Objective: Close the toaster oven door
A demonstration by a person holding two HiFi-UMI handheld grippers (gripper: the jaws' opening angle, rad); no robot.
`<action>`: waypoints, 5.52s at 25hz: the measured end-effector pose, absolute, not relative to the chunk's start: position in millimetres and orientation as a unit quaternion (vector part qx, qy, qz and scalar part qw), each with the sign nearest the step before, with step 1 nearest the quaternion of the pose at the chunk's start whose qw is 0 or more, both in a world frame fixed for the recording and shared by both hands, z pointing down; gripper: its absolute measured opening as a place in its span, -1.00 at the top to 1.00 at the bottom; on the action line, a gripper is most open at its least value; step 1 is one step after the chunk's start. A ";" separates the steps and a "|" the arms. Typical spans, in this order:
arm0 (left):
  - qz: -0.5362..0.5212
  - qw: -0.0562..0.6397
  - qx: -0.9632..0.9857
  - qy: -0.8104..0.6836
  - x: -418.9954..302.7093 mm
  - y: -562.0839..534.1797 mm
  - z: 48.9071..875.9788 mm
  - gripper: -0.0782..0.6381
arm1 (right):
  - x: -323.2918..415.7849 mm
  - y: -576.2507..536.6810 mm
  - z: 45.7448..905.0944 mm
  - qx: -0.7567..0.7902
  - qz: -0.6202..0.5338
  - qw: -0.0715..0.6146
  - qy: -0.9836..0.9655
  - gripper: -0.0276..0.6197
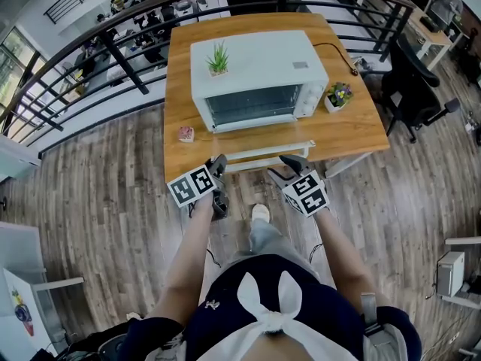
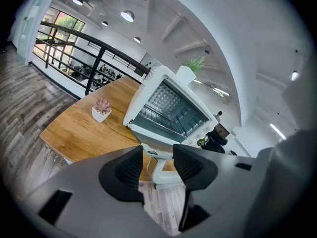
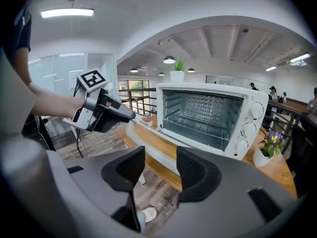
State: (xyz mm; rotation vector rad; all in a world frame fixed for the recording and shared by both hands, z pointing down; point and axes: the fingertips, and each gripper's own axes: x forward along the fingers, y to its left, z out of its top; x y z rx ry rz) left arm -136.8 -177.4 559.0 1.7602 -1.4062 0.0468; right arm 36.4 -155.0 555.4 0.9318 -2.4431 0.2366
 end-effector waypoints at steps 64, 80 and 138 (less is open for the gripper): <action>-0.020 0.427 0.724 -0.542 -141.5 -205.4 530.0 0.22 | 18.4 -193.9 566.5 0.328 -0.122 0.399 -0.847 0.43; -0.008 0.408 0.739 -0.537 -142.9 -213.6 521.2 0.20 | 17.4 -199.4 557.7 0.328 -0.118 0.388 -0.853 0.42; 0.037 0.258 0.823 -0.505 -125.5 -192.4 481.8 0.67 | 12.3 -233.7 523.4 0.319 -0.111 0.358 -0.870 0.40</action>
